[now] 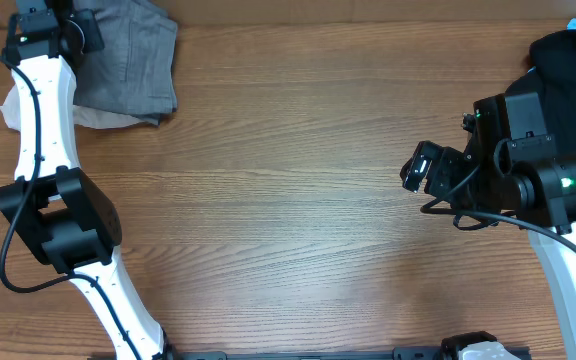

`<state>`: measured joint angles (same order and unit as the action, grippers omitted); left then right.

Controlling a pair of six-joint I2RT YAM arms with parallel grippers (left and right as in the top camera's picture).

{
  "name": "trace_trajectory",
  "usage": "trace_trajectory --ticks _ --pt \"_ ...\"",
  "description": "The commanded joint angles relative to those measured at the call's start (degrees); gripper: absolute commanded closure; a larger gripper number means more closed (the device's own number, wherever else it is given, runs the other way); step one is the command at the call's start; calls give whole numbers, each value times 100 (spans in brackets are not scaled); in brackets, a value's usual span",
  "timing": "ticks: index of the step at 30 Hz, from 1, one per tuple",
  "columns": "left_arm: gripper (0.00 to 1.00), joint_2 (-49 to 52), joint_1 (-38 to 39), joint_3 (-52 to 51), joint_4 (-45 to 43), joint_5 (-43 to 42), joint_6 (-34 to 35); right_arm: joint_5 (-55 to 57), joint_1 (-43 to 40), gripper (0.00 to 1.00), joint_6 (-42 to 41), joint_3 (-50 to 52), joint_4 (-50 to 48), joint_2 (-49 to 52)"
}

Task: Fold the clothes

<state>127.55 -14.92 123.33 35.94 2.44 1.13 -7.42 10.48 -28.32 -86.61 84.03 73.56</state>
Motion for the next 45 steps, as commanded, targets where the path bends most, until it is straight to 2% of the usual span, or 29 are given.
trace_trajectory --ticks 1,11,20,26,34,36,38,41,42,45 --pt "91 -11 -96 243 -164 138 -35 96 -22 0 -22 -85 -4 -50" --pt "93 11 -264 243 -367 264 -31 96 -22 0 -22 -85 92 238" --pt "89 455 -431 243 -352 157 -319 94 -22 0 -22 -85 98 334" --pt "89 619 -487 243 -605 356 -675 94 -22 0 -24 -85 125 334" --pt "85 623 -699 243 -1123 184 -761 96 -22 0 -52 -85 251 334" --pt "78 654 -743 243 -1172 76 -758 96 -22 0 -109 -85 251 334" --pt "64 715 -780 243 -1178 55 -756 94 -22 0 -164 -85 247 334" --pt "16 835 -826 240 -1073 127 -754 96 -22 0 -173 -85 249 334" --pt "13 879 -835 240 -1047 181 -745 96 -22 0 -173 -85 251 334" --pt "12 935 -870 240 -876 380 -688 96 -22 0 -173 -85 269 334"
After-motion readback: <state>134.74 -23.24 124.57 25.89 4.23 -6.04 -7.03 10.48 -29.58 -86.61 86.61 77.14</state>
